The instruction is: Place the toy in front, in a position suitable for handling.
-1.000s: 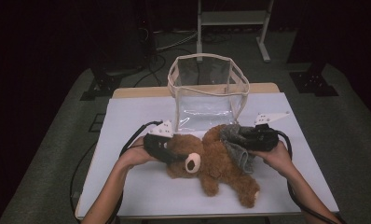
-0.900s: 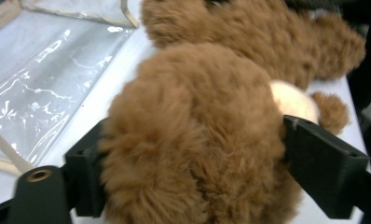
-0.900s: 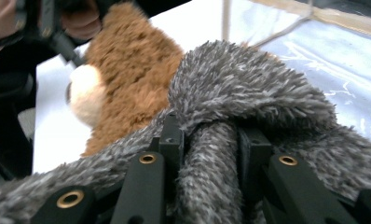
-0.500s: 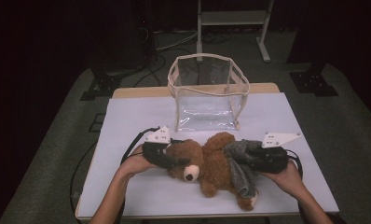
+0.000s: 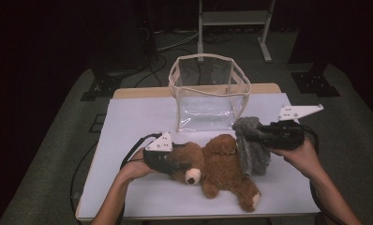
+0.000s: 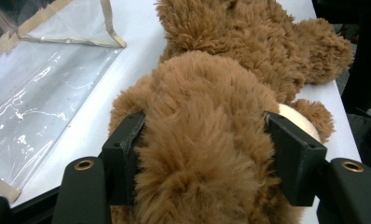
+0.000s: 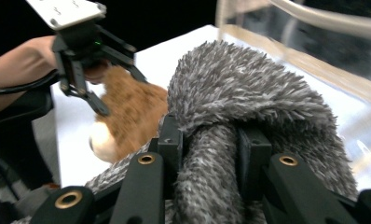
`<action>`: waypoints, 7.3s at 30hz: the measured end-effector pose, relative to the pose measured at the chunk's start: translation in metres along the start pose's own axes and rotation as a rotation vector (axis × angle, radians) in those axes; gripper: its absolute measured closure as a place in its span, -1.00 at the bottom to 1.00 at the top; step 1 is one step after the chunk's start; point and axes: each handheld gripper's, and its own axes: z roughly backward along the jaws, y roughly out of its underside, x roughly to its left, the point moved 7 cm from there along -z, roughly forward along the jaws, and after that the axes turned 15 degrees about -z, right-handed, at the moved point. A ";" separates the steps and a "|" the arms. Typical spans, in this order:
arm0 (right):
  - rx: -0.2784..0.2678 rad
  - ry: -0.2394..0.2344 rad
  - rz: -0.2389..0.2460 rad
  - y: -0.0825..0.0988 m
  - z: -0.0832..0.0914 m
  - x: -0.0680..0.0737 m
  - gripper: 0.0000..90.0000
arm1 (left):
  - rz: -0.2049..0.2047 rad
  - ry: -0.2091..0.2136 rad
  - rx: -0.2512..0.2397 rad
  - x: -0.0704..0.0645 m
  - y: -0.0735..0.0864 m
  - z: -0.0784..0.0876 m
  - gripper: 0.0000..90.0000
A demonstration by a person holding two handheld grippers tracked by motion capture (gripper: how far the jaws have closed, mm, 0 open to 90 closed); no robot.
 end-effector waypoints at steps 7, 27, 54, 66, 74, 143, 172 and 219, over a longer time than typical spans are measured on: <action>0.181 -0.061 0.119 -0.033 -0.065 0.037 0.49 | -0.036 -0.006 0.027 -0.004 -0.001 0.001 -0.21; 0.237 -0.019 0.044 0.026 -0.075 0.010 0.50 | 0.043 -0.020 0.000 -0.002 0.011 0.013 -0.17; 0.361 0.040 0.215 0.007 -0.106 0.035 0.48 | 0.033 -0.013 -0.005 -0.006 0.013 0.010 -0.11; 0.309 -0.007 0.101 0.027 -0.099 0.022 0.48 | 0.019 -0.001 -0.007 -0.001 0.003 0.017 -0.26; 0.269 0.018 0.144 0.026 -0.092 0.025 0.49 | 0.033 -0.015 -0.006 -0.001 -0.007 -0.005 -0.25; 0.224 0.043 0.002 0.067 -0.005 -0.004 0.47 | -0.052 0.016 0.036 -0.018 -0.004 0.005 -0.19; 0.255 -0.001 0.025 0.030 -0.041 -0.007 0.48 | -0.058 0.024 0.038 -0.019 -0.003 0.006 -0.20; 0.175 0.064 0.010 0.056 -0.025 -0.008 0.49 | -0.052 0.019 0.034 -0.021 -0.002 0.006 -0.22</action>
